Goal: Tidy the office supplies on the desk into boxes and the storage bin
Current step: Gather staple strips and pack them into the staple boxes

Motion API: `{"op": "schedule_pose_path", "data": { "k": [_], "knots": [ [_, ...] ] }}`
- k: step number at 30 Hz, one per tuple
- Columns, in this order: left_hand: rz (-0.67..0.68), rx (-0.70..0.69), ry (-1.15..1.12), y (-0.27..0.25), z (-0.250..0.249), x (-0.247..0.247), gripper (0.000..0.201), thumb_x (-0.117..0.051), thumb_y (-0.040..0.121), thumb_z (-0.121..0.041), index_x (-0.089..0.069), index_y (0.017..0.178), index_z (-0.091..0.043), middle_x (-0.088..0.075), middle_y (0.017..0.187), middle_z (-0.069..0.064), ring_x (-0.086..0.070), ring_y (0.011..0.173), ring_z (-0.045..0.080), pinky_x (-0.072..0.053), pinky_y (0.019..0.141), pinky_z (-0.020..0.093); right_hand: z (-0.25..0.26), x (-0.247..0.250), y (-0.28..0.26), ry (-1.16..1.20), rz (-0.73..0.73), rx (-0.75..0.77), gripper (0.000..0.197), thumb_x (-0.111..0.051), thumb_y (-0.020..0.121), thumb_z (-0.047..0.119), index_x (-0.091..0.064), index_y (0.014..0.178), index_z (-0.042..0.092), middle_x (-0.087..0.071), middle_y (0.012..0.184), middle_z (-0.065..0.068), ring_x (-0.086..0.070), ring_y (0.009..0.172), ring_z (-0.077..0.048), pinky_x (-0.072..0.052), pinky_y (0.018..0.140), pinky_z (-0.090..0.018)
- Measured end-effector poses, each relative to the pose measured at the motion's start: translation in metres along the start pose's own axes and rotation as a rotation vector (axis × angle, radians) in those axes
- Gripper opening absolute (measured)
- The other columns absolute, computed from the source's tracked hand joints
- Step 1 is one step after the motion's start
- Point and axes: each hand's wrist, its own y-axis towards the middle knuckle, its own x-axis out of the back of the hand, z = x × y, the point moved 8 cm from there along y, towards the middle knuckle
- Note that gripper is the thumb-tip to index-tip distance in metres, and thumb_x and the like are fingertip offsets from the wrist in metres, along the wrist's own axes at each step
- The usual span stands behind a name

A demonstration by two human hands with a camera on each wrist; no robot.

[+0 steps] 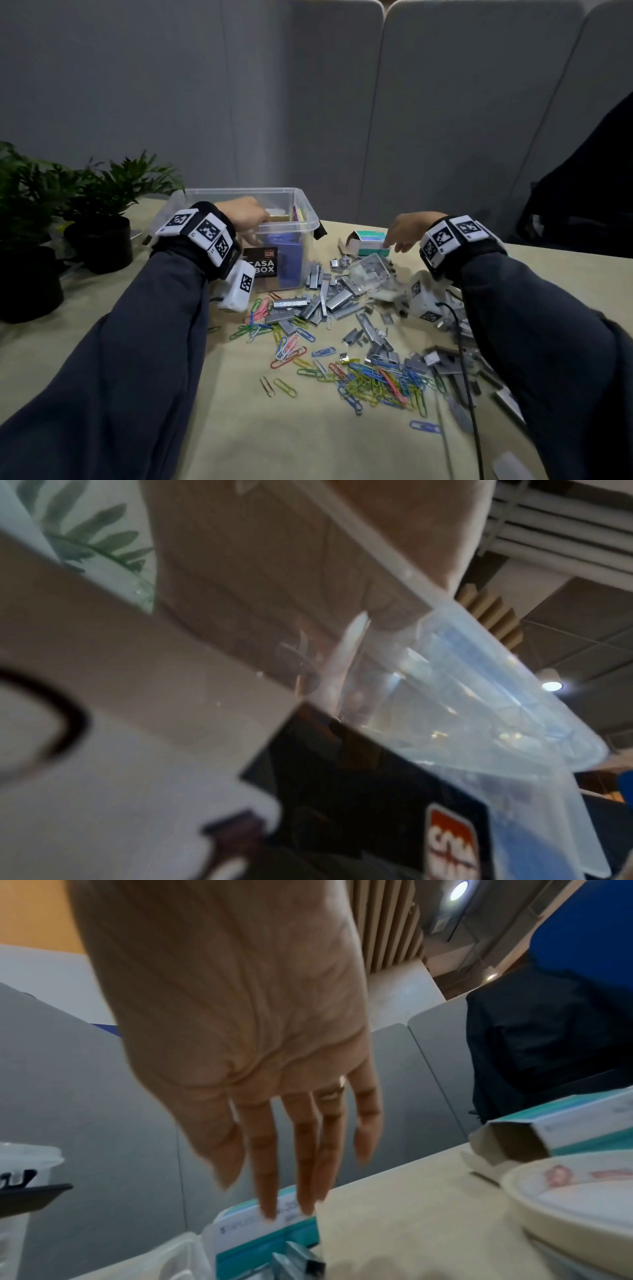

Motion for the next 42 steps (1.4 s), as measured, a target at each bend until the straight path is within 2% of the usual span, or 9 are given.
{"op": "schedule_pose_path", "data": {
  "k": [3, 8, 14, 20, 23, 29, 34, 36, 42],
  "knots": [
    [-0.127, 0.004, -0.02, 0.002, 0.003, 0.007, 0.032, -0.04, 0.1, -0.015, -0.062, 0.106, 0.007, -0.055, 0.105, 0.017, -0.065, 0.085, 0.031, -0.043, 0.046, 0.024, -0.001, -0.013, -0.022, -0.045, 0.108, 0.044, 0.034, -0.051, 0.101, 0.013, -0.056, 0.134, 0.007, -0.062, 0.128, -0.011, -0.061, 0.114, -0.022, -0.047, 0.054, -0.015],
    [-0.29, -0.07, 0.036, -0.002, 0.002, 0.017, 0.041, -0.039, 0.1, -0.023, -0.065, 0.107, 0.008, -0.06, 0.115, 0.028, -0.058, 0.102, 0.036, -0.049, 0.078, 0.035, 0.0, -0.023, -0.048, -0.028, 0.151, 0.136, 0.055, -0.053, 0.1, 0.014, -0.035, 0.149, 0.031, -0.051, 0.142, -0.005, -0.051, 0.127, -0.023, -0.044, 0.097, -0.031],
    [-0.492, -0.118, 0.007, -0.015, 0.003, 0.027, 0.037, -0.041, 0.096, -0.02, -0.07, 0.096, 0.003, -0.066, 0.103, 0.027, -0.06, 0.095, 0.039, -0.048, 0.085, 0.042, -0.01, -0.015, -0.074, 0.031, 0.14, 0.171, 0.053, -0.056, 0.1, 0.022, -0.036, 0.149, 0.027, -0.052, 0.141, -0.009, -0.054, 0.125, -0.023, -0.049, 0.1, -0.044],
    [-0.725, -0.307, -0.102, -0.035, -0.033, 0.043, 0.023, -0.055, 0.089, -0.012, -0.072, 0.102, -0.002, -0.07, 0.103, 0.022, -0.061, 0.102, 0.037, -0.046, 0.094, 0.04, -0.041, 0.009, -0.101, 0.095, 0.065, 0.178, 0.039, -0.052, 0.101, 0.019, -0.048, 0.14, 0.023, -0.061, 0.125, 0.0, -0.062, 0.114, -0.018, -0.054, 0.08, -0.034],
    [-0.802, -0.398, -0.325, -0.048, -0.062, 0.055, 0.03, -0.052, 0.082, -0.024, -0.073, 0.096, -0.008, -0.072, 0.096, 0.017, -0.064, 0.094, 0.033, -0.05, 0.09, 0.039, -0.066, 0.035, -0.117, 0.171, -0.051, 0.152, 0.03, -0.053, 0.101, 0.017, -0.057, 0.13, 0.018, -0.068, 0.117, -0.004, -0.066, 0.103, -0.016, -0.054, 0.094, -0.042],
    [-0.577, -0.606, -0.42, -0.059, -0.158, 0.022, 0.021, -0.052, 0.083, -0.015, -0.072, 0.087, -0.015, -0.073, 0.086, 0.007, -0.068, 0.086, 0.021, -0.052, 0.082, 0.029, -0.123, 0.059, -0.144, 0.183, -0.2, -0.006, 0.026, -0.056, 0.1, 0.019, -0.064, 0.123, 0.011, -0.07, 0.087, 0.0, -0.067, 0.084, -0.015, -0.056, 0.077, -0.031],
    [-0.331, -0.721, -0.253, -0.066, -0.21, -0.039, 0.02, -0.055, 0.085, -0.009, -0.074, 0.09, -0.012, -0.073, 0.085, 0.004, -0.065, 0.083, 0.015, -0.049, 0.072, 0.022, -0.152, 0.037, -0.163, -0.146, -0.05, -0.151, 0.057, -0.068, 0.09, 0.04, -0.051, 0.14, 0.018, -0.059, 0.131, -0.003, -0.058, 0.118, -0.022, -0.047, 0.096, -0.033],
    [-0.258, -0.724, -0.242, -0.064, -0.216, -0.054, 0.02, -0.055, 0.085, -0.008, -0.074, 0.088, -0.011, -0.073, 0.084, 0.004, -0.065, 0.082, 0.015, -0.046, 0.062, 0.017, -0.166, 0.028, -0.168, -0.183, 0.014, -0.207, 0.069, -0.075, 0.083, 0.042, -0.047, 0.143, 0.021, -0.058, 0.134, -0.006, -0.055, 0.121, -0.024, -0.046, 0.096, -0.033],
    [-0.192, -0.706, -0.307, -0.065, -0.21, -0.063, 0.019, -0.054, 0.088, -0.007, -0.073, 0.09, -0.01, -0.073, 0.081, 0.003, -0.064, 0.073, 0.006, -0.053, 0.054, 0.018, -0.197, 0.003, -0.162, -0.248, 0.156, -0.294, 0.061, -0.085, 0.075, 0.024, -0.057, 0.127, 0.011, -0.067, 0.089, 0.003, -0.066, 0.091, -0.019, -0.053, 0.084, -0.032]
  ]
}}
